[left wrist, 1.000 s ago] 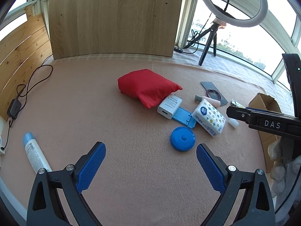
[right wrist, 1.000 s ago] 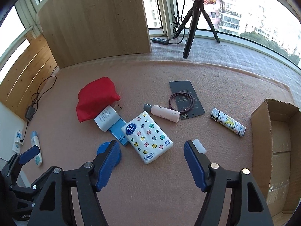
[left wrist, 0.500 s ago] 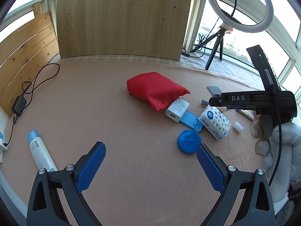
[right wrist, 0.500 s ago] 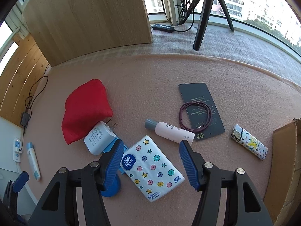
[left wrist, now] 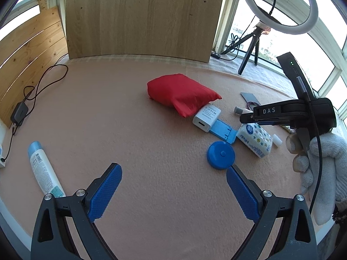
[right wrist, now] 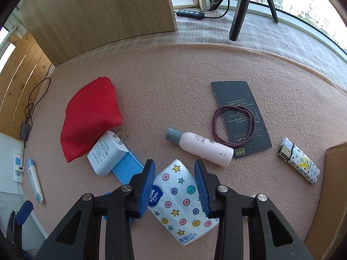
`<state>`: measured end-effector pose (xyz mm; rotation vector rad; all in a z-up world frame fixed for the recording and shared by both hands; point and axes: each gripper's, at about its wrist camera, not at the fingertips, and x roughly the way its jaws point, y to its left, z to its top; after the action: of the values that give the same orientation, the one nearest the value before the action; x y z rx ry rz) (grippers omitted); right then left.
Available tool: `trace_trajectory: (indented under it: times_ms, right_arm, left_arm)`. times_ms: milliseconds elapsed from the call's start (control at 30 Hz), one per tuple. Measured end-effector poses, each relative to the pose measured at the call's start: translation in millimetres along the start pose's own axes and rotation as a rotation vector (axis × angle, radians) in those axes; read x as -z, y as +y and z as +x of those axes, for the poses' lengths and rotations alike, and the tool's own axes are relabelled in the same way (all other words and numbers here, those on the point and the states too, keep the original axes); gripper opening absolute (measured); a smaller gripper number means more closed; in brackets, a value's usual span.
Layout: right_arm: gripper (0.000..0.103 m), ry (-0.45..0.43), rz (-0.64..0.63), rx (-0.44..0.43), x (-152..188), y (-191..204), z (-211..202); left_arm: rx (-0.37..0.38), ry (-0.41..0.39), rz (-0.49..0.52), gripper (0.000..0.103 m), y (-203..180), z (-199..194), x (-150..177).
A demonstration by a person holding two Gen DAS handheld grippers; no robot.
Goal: Organize objects
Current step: 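Move the right gripper to the white star-patterned tissue pack and close on it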
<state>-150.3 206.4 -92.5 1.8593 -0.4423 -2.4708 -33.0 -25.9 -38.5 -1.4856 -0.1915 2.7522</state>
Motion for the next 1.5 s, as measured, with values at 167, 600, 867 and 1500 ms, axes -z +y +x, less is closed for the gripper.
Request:
trace_trajectory:
  times_ms: [167,600,867,1500]
  right_arm:
    - [0.034,0.028,0.083,-0.065,23,-17,-9]
    - [0.047,0.01,0.101,-0.141,103,-43,-43]
    - [0.051,-0.031,0.093,-0.146,101,-52,-53]
    - [0.047,0.068,0.056,-0.245,94,-44,-27]
  left_arm:
    - [0.018,0.01,0.011,0.099,-6,3,4]
    - [0.142,0.072,0.083,0.099,-47,18,26]
    - [0.258,0.133,0.096,0.099,-82,38,27]
    - [0.395,0.247,0.095,0.061,-122,84,30]
